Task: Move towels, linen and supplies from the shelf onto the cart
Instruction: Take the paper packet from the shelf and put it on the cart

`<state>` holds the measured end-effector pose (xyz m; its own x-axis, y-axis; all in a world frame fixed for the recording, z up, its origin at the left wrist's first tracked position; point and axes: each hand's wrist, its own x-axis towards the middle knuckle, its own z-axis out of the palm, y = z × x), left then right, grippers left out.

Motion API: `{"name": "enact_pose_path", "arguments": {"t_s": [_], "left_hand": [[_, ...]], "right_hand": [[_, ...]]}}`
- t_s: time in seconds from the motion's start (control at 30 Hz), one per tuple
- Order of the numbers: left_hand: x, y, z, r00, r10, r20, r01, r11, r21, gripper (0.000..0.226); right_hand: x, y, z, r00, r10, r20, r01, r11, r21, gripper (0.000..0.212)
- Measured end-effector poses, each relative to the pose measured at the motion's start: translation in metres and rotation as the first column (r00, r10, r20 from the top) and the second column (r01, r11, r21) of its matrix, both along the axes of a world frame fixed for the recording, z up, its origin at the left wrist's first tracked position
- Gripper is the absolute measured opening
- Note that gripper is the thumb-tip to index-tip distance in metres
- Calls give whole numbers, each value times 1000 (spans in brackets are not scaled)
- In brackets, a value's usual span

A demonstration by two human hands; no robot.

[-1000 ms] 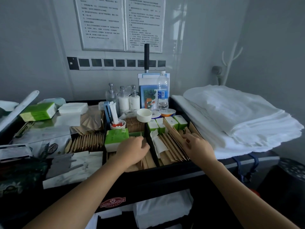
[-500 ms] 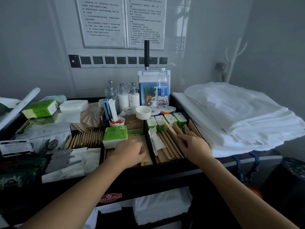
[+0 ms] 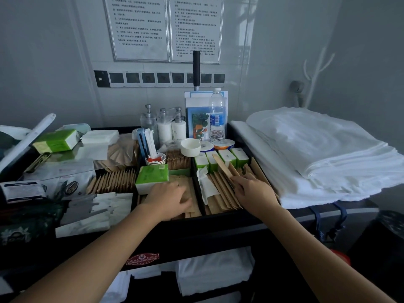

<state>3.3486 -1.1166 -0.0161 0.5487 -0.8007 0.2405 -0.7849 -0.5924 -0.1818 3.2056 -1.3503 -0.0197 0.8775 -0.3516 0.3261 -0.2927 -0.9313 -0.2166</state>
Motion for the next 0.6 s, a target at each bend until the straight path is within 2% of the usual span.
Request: {"name": "enact_pose_path", "arguments": {"t_s": [0.27, 0.47, 0.6], "left_hand": [[-3, 6, -2, 999, 25, -48, -25, 1000, 4, 53], [-5, 13, -5, 996, 40, -75, -41, 999, -13, 54], [-8, 12, -6, 996, 49, -73, -52, 998, -38, 50]], "right_hand": [[1, 1, 15, 991, 64, -114, -63, 998, 15, 31], [7, 6, 22, 984, 27, -178, -33, 999, -28, 33], [9, 1, 23, 990, 31, -138, -24, 998, 52, 36]]}}
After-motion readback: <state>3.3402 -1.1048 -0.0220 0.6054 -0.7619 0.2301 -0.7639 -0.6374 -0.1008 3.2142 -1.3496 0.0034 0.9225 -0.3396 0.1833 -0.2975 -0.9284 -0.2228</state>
